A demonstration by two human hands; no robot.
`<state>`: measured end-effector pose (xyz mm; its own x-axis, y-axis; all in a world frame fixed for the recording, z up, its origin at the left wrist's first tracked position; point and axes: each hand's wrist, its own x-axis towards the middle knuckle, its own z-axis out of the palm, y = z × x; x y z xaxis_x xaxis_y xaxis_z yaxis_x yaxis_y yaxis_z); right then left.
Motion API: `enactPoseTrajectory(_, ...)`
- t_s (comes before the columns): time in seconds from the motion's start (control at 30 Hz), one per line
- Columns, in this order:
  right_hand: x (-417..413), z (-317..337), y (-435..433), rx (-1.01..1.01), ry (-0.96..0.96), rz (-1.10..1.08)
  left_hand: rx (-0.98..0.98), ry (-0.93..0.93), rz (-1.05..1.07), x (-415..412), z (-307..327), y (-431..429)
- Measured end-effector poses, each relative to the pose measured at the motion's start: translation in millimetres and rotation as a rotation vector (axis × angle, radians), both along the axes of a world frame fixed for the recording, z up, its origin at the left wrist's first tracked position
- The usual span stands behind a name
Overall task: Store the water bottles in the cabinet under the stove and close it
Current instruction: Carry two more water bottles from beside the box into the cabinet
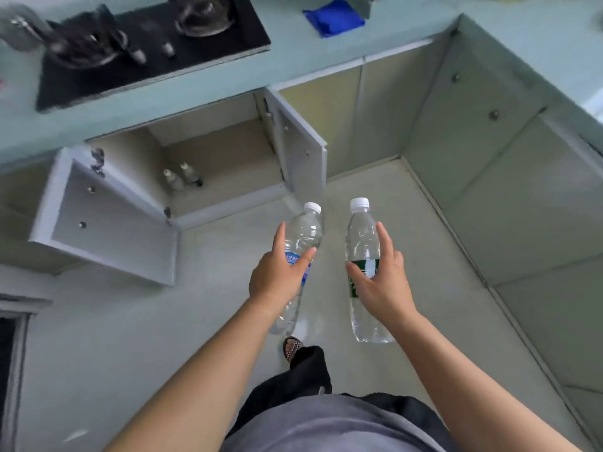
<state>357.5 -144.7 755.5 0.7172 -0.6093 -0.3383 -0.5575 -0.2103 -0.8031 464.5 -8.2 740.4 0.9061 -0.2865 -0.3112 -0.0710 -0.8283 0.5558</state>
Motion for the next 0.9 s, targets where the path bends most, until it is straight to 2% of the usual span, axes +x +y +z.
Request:
enactPoseTrajectory(0.17,97,9,54,-0.047,-0.008,0.263,0.031,-0.065,0.155,68,8,75)
enactPoseTrajectory(0.4,187,11,101,-0.124,-0.011,0.538,-0.014,-0.113,0.382,122,6,143)
enactPoseTrajectory(0.67,295,-12,86,-0.132,0.034,0.673,0.035,-0.095,0.456,215,-9,147)
enactPoseTrajectory(0.9,439,-55,60,-0.077,0.112,0.837,0.075,-0.052,0.543,329,-40,126)
